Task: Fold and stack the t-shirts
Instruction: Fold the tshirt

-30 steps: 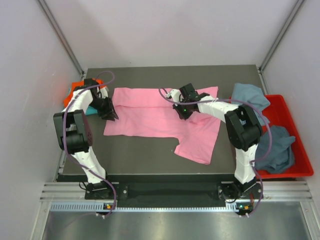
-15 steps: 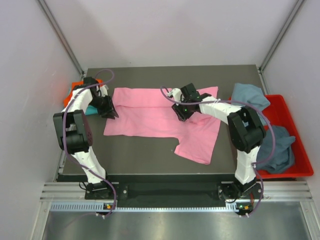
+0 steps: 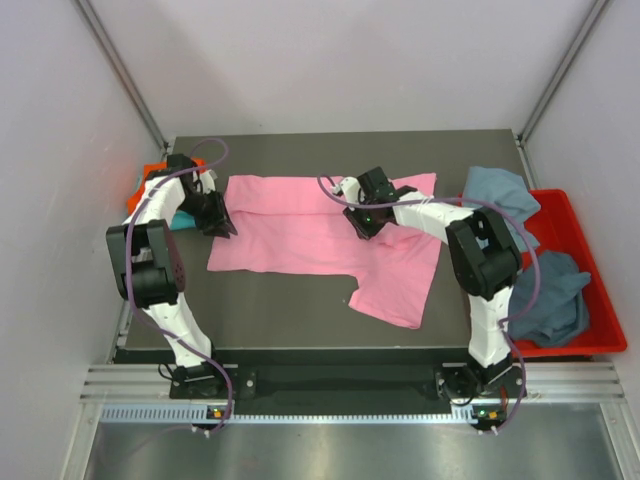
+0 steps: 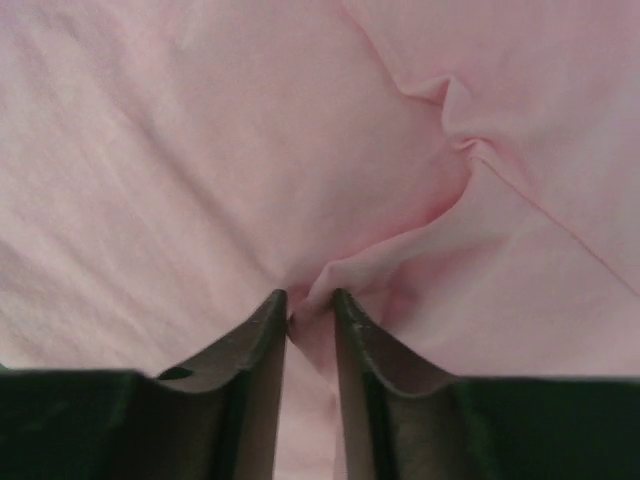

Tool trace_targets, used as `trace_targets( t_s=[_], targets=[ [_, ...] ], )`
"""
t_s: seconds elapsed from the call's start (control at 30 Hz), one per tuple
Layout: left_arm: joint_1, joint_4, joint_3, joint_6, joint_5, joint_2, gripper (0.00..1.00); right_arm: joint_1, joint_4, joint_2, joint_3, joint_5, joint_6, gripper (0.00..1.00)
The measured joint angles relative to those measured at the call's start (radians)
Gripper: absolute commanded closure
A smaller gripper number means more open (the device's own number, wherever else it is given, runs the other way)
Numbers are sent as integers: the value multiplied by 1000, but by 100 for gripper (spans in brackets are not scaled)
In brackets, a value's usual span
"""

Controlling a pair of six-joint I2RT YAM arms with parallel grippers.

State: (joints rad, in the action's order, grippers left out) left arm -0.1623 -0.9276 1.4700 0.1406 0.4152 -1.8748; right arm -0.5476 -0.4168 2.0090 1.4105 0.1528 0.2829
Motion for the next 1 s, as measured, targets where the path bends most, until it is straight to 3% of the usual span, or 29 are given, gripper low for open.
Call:
trace_targets(
  t_s=[0.03,0.23,0.83,0.9,0.93,1.0],
  targets=[
    [0,0,0,0,0,0,68,0,0,1,5,-2,5,84],
    [0,0,2,3,0,-5,68,0,4,7,11,-11,5,96],
    [0,3,34,15,15,-55,68,-36,-21,6,30,79,-79,97],
    [0,3,37,15,15,-55,69,-43,-21,6,30,83,-86,89],
    [0,4,37,15,15,-55,68,-45,-21,6,30,85,-90,67],
    [0,3,37,15,15,-55,68,-46,-21,6,30,84,-101,57]
  ],
)
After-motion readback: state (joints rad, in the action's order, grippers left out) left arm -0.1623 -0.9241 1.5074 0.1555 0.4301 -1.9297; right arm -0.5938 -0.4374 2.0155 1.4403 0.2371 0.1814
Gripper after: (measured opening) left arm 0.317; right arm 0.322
